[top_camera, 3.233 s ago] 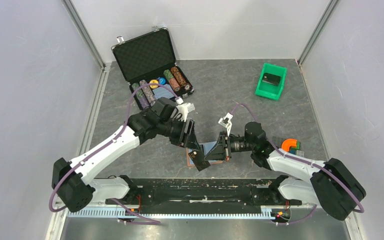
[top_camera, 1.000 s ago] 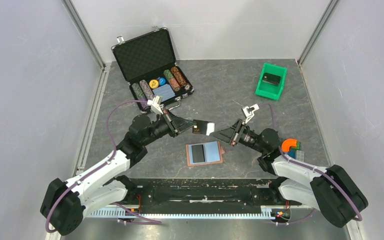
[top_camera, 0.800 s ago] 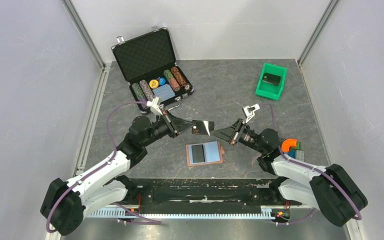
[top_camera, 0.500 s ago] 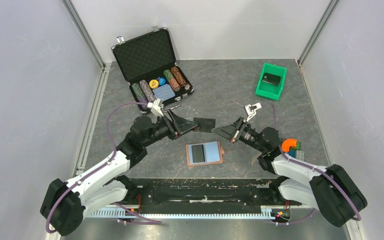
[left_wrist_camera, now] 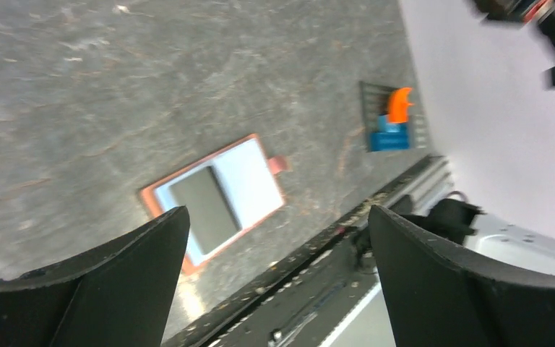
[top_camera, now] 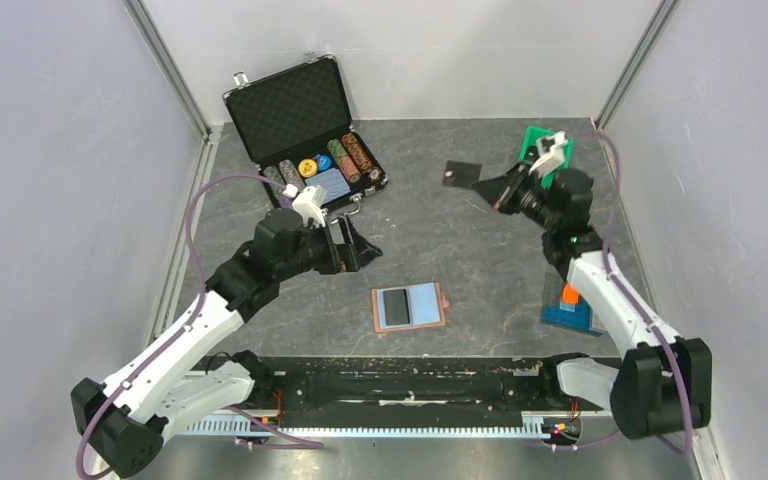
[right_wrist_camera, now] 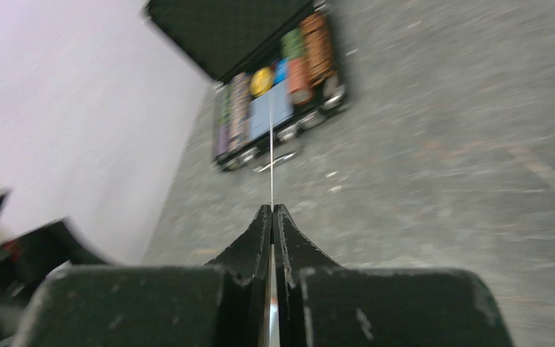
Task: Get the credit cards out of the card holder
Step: Place the credit card in the storage box.
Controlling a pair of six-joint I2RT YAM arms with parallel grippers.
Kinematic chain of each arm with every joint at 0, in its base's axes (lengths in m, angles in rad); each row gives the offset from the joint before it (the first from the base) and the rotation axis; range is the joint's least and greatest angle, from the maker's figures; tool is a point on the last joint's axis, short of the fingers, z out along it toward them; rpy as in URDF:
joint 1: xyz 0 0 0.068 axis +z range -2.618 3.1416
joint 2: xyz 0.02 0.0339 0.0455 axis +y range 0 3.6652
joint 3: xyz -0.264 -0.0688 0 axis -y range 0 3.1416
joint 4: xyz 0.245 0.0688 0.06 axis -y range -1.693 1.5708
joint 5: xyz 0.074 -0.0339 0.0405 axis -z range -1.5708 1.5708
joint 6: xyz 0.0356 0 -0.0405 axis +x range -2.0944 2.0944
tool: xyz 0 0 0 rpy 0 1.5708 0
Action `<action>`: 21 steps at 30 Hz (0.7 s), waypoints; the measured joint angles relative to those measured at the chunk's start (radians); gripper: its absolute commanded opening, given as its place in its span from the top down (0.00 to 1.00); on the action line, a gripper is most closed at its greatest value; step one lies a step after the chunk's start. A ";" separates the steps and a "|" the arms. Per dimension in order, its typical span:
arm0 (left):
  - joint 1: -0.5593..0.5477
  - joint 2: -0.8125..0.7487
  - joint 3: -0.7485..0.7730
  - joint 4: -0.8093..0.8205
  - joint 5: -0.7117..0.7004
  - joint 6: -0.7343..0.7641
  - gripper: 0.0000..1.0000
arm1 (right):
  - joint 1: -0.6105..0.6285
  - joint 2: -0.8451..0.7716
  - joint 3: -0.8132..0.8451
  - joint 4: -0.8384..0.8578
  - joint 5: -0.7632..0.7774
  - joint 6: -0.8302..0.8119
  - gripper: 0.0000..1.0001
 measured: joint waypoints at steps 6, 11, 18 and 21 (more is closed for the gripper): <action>0.000 -0.039 0.078 -0.215 -0.113 0.223 0.00 | -0.207 0.152 0.290 -0.317 0.114 -0.230 1.00; 0.000 -0.077 0.080 -0.314 -0.211 0.335 0.00 | -0.349 0.307 0.452 -0.455 0.213 -0.320 1.00; 0.000 -0.091 0.079 -0.349 -0.290 0.362 0.00 | -0.399 0.550 0.644 -0.517 0.267 -0.346 1.00; 0.000 -0.097 0.078 -0.359 -0.318 0.363 0.00 | -0.398 0.639 0.703 -0.513 0.270 -0.343 1.00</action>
